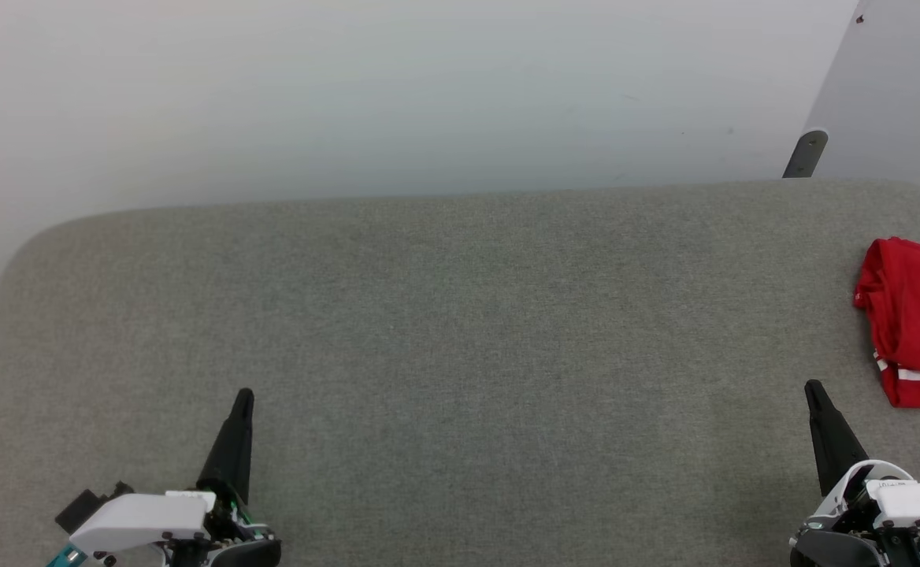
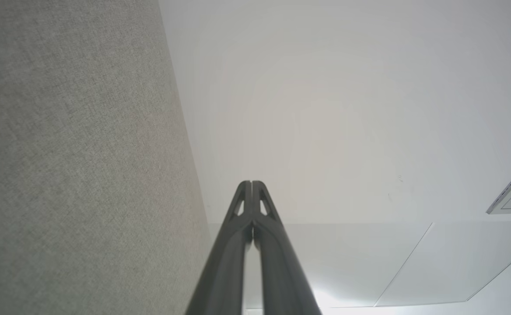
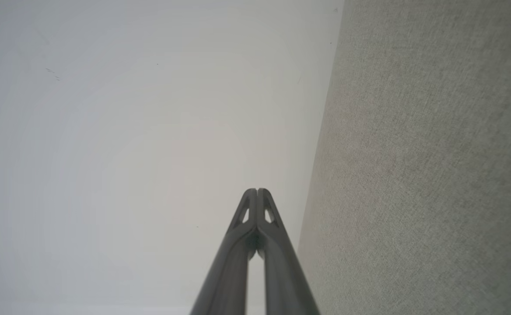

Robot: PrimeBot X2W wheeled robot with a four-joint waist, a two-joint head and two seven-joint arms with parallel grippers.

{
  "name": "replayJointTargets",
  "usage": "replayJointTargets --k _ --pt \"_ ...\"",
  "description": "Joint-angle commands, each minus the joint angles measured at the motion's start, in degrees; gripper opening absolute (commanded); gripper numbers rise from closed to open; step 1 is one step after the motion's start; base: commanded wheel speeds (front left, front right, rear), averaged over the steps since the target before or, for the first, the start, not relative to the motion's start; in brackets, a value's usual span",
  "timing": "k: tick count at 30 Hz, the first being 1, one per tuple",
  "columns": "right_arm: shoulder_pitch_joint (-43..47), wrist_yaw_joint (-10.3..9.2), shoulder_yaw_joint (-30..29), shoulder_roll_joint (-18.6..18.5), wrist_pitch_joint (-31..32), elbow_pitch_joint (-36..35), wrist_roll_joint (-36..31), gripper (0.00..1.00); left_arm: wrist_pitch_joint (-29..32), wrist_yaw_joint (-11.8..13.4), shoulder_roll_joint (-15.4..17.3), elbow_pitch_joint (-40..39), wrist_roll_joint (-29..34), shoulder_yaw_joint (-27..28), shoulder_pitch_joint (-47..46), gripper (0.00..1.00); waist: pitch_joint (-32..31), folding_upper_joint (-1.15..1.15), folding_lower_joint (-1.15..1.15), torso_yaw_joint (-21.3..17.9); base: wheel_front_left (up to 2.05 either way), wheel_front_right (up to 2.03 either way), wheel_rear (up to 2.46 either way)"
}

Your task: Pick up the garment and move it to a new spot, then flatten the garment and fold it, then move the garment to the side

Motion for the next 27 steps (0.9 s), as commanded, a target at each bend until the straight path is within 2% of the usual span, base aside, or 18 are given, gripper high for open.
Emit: replayJointTargets --k 1,27 --pt "-0.2 0.02 0.0 0.2 0.1 0.0 0.3 0.00 0.2 -0.2 0.0 0.1 -0.2 0.1 -0.5 0.00 0.0 0.00 0.00 0.0 0.00 0.00 0.00" --pt "-0.2 0.02 0.0 0.2 0.1 0.0 0.3 0.00 0.2 -0.2 0.0 0.1 -0.2 0.1 -0.5 0.00 0.0 0.00 0.00 0.0 0.00 0.00 0.00"
